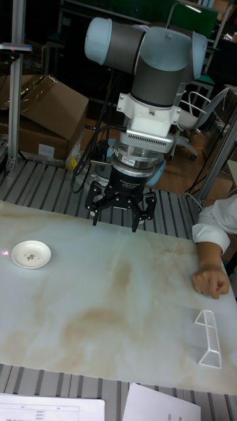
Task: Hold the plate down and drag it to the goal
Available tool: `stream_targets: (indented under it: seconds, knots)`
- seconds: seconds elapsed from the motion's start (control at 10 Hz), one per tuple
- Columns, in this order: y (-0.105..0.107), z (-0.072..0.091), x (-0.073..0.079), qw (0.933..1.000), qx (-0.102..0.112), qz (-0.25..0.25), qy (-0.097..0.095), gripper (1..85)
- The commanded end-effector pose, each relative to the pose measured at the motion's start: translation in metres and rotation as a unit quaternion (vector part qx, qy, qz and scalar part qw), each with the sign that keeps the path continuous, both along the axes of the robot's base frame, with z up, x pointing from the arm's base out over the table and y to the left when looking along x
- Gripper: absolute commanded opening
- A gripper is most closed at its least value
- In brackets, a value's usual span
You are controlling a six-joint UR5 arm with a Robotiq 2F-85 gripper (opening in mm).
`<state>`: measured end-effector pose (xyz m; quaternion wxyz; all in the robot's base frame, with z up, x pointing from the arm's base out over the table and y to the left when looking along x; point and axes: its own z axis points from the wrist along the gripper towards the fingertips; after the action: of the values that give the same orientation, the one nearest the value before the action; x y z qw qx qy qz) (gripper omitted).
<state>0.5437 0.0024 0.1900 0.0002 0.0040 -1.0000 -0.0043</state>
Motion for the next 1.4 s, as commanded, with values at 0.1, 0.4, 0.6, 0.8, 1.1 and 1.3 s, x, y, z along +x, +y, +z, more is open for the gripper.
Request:
stream_targets:
  seconds: [0.1,0.4,0.6,0.8,1.1,1.3]
  knots:
    - [0.026,0.0,0.008,0.9982,0.029,0.051,-0.012,48.7]
    - [0.026,0.001,0.004,0.9988,0.016,0.046,-0.007,40.3]
    - [0.02,-0.006,0.003,0.9976,0.025,0.064,-0.006,50.7]
    - [-0.008,-0.017,-0.006,0.9961,0.018,0.087,-0.005,50.7]
    - [-0.054,-0.041,-0.033,0.9958,0.004,0.088,0.022,50.3]
    - [-0.041,-0.041,-0.032,0.9961,0.029,0.082,0.018,54.0]
